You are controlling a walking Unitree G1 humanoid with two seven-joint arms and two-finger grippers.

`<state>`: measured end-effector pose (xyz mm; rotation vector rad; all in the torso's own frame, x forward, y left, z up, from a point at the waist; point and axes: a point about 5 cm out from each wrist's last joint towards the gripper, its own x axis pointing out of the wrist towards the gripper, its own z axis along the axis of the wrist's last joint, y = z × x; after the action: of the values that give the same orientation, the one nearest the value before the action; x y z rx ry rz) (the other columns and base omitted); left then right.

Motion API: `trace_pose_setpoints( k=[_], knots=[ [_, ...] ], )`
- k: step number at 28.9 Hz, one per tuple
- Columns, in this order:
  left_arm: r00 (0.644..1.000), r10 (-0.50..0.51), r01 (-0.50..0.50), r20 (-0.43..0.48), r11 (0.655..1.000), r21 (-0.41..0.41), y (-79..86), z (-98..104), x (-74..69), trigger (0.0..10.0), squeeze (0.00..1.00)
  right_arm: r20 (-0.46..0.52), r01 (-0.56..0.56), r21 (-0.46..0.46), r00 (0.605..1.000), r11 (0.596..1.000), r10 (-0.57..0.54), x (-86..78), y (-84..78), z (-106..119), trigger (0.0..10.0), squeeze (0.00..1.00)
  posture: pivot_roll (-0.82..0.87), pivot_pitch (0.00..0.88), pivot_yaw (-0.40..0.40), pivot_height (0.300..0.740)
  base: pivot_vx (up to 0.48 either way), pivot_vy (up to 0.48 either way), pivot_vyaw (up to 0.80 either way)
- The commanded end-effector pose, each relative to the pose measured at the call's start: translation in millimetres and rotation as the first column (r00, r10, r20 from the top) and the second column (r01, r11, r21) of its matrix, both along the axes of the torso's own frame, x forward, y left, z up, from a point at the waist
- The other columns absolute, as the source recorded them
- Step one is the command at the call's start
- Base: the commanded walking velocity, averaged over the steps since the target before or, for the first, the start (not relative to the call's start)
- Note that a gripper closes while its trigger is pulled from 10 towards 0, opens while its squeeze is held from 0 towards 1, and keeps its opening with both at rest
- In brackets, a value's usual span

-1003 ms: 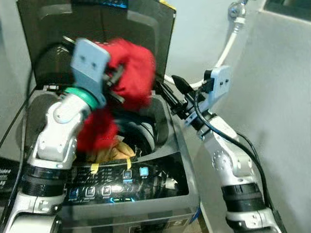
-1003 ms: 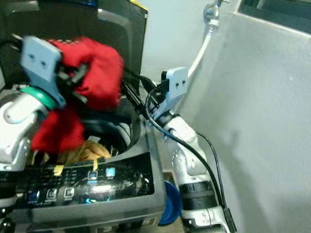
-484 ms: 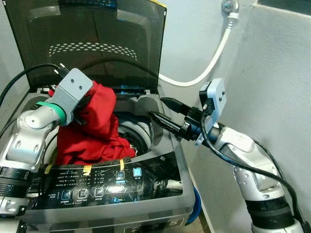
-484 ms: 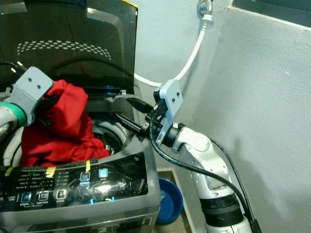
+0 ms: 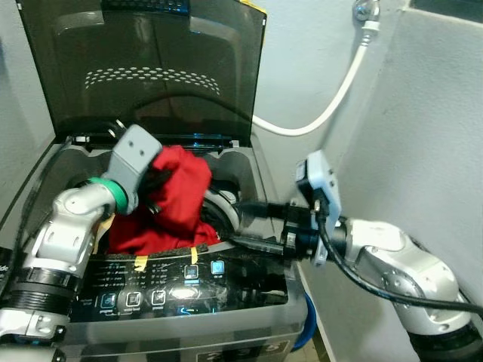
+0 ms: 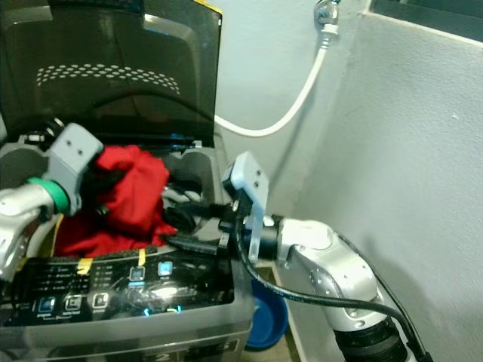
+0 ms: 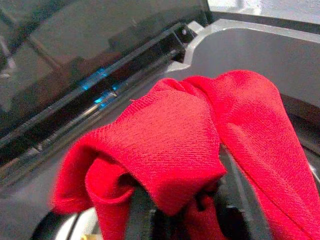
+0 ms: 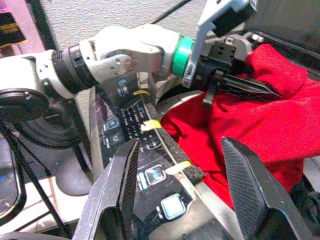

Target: Clothes washing

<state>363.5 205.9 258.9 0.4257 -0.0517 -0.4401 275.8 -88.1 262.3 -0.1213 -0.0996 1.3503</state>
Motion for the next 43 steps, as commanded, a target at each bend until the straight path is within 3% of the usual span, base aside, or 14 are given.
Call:
trace_pose_setpoints(
  k=[1,10,11,17,20,24,28,34,35,37,38,39,40,43],
  knots=[
    [1.0,-0.003,0.003,-0.014,1.0,-0.005,2.2,0,-1.1,10.0,1.0,0.001,-0.024,-0.006,1.0,1.0,0.024,-4.3,0.9,1,10.0,0.0,0.03,0.017,0.0,0.74,0.0,0.0,0.0],
    [1.0,0.002,-0.002,-0.03,1.0,0.009,8.8,1,-5.9,10.0,1.0,-0.016,-0.014,-0.009,1.0,1.0,0.014,-2.9,1.2,1,10.0,0.0,0.04,0.025,0.003,0.74,0.0,0.0,0.0],
    [1.0,-0.015,0.014,-0.028,1.0,-0.002,8.1,4,-7.1,10.0,0.0,-0.016,-0.005,-0.009,1.0,1.0,0.005,-1.6,1.1,2,10.0,0.0,0.05,0.03,0.005,0.74,0.0,0.0,0.0],
    [0.997,0.013,-0.013,0.078,1.0,-0.002,14.7,27,-8.3,10.0,0.0,0.003,0.047,0.018,0.999,0.999,-0.047,4.0,1.9,6,10.0,0.0,0.06,0.04,0.022,0.74,0.0,0.0,0.0],
    [0.945,0.168,-0.139,0.279,0.983,-0.123,31.9,64,-6.6,10.0,0.0,0.03,0.132,0.061,0.99,0.989,-0.134,13.3,1.3,11,10.0,0.0,0.07,0.045,0.03,0.74,0.0,0.0,0.0],
    [0.905,0.179,-0.091,0.387,0.967,-0.237,33.7,87,-12.7,10.0,0.0,0.039,0.182,0.089,0.982,0.979,-0.186,19.0,0.8,14,10.0,0.0,0.08,0.048,0.041,0.74,0.0,0.0,0.0],
    [0.872,0.227,-0.089,0.433,0.944,-0.318,35.2,96,-13.6,10.0,0.0,0.039,0.205,0.105,0.977,0.973,-0.21,20.7,1.2,15,10.0,0.0,0.07,0.051,0.046,0.74,0.0,0.0,0.0],
    [0.9,0.276,-0.183,0.338,0.942,-0.282,32.2,78,6.4,10.0,0.0,0.034,0.211,0.107,0.976,0.972,-0.215,20.2,2.1,14,10.0,0.0,0.06,0.057,0.038,0.74,0.0,0.0,0.0],
    [0.922,0.256,-0.177,0.289,0.946,-0.271,27.3,68,13.1,10.0,0.28,0.035,0.207,0.098,0.977,0.973,-0.211,19.4,1.9,14,10.0,0.0,0.06,0.061,0.036,0.74,0.0,0.0,0.0],
    [0.922,0.256,-0.177,0.289,0.946,-0.271,27.3,68,13.1,10.0,0.28,0.035,0.207,0.098,0.977,0.973,-0.211,19.4,1.9,14,10.0,0.0,0.06,0.061,0.036,0.74,0.0,0.0,0.0],
    [0.954,0.196,-0.138,0.227,0.959,-0.249,18.7,57,18.5,10.0,1.0,0.037,0.207,0.09,0.977,0.974,-0.211,19.0,1.1,13,10.0,0.0,0.06,0.064,0.035,0.74,0.0,0.0,0.0],
    [0.954,0.196,-0.138,0.227,0.959,-0.249,18.7,57,18.5,10.0,1.0,0.037,0.207,0.09,0.977,0.974,-0.211,19.0,1.1,13,10.0,0.0,0.06,0.064,0.035,0.74,0.0,0.0,0.0],
    [0.986,0.009,0.017,0.167,0.988,-0.151,-0.1,43,18.0,10.0,1.0,0.042,0.212,0.086,0.975,0.973,-0.216,19.4,-0.2,14,10.0,0.0,0.05,0.076,0.041,0.74,0.0,0.0,0.0],
    [0.99,-0.066,0.081,0.127,0.989,-0.12,-5.7,39,16.0,10.0,1.0,0.043,0.215,0.087,0.975,0.973,-0.22,19.7,-0.5,15,10.0,0.0,0.05,0.078,0.044,0.74,0.0,0.0,0.0]
  ],
)
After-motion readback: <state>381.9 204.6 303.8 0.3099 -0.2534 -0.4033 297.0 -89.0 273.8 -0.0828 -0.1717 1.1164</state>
